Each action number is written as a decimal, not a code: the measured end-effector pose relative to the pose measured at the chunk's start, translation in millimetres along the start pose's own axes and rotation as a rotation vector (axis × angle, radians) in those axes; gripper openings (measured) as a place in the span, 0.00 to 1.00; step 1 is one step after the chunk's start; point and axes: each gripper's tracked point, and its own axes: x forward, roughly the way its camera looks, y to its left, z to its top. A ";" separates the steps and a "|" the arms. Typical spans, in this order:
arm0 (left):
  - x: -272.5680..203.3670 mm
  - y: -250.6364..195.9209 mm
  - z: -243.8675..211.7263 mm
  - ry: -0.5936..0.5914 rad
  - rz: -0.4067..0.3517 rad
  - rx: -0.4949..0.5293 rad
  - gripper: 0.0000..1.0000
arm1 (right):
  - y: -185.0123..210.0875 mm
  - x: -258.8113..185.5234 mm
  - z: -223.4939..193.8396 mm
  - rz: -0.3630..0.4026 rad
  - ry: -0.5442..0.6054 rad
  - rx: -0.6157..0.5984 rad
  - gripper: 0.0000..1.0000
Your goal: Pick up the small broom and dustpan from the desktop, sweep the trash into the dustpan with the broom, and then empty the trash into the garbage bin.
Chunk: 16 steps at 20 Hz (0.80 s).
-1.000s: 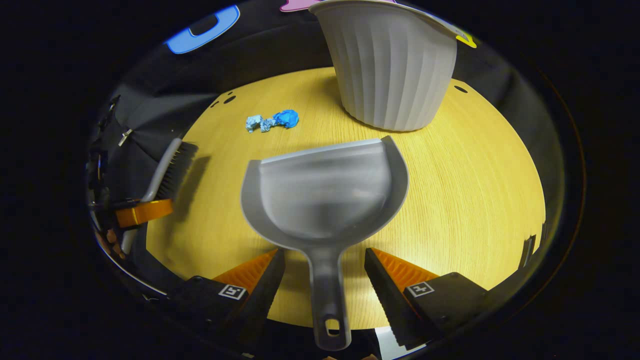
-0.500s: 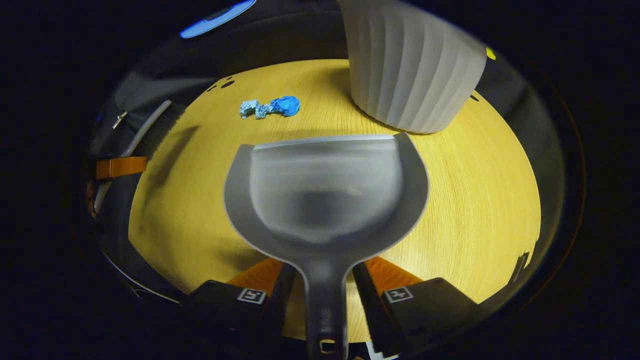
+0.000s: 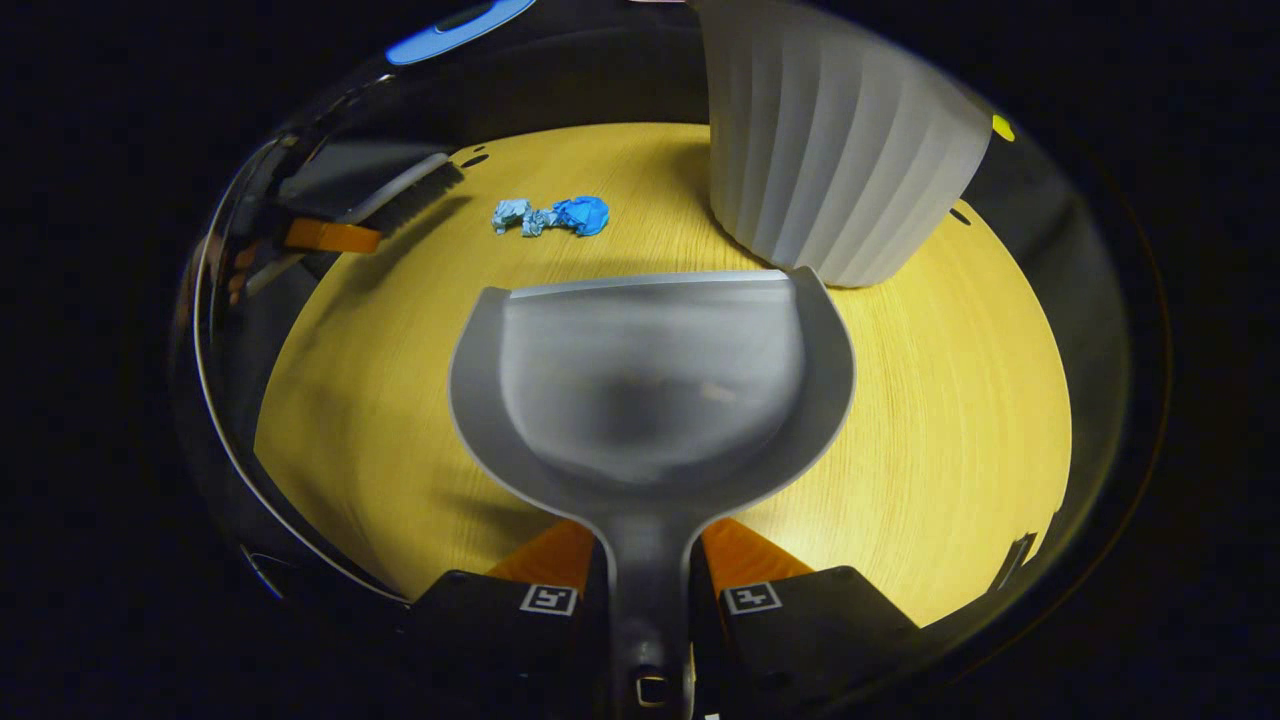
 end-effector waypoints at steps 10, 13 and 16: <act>62.1 -44.5 62.8 0.034 -0.089 0.407 0.30 | -1.9 -11.7 3.0 0.028 -0.002 -0.090 0.38; 64.7 -69.6 66.6 0.047 -0.133 0.542 0.30 | -5.9 -6.7 -9.6 0.024 0.038 -0.105 0.38; 61.4 -89.9 56.7 0.047 -0.208 0.620 0.30 | -0.2 -6.6 -12.2 0.043 0.051 -0.077 0.38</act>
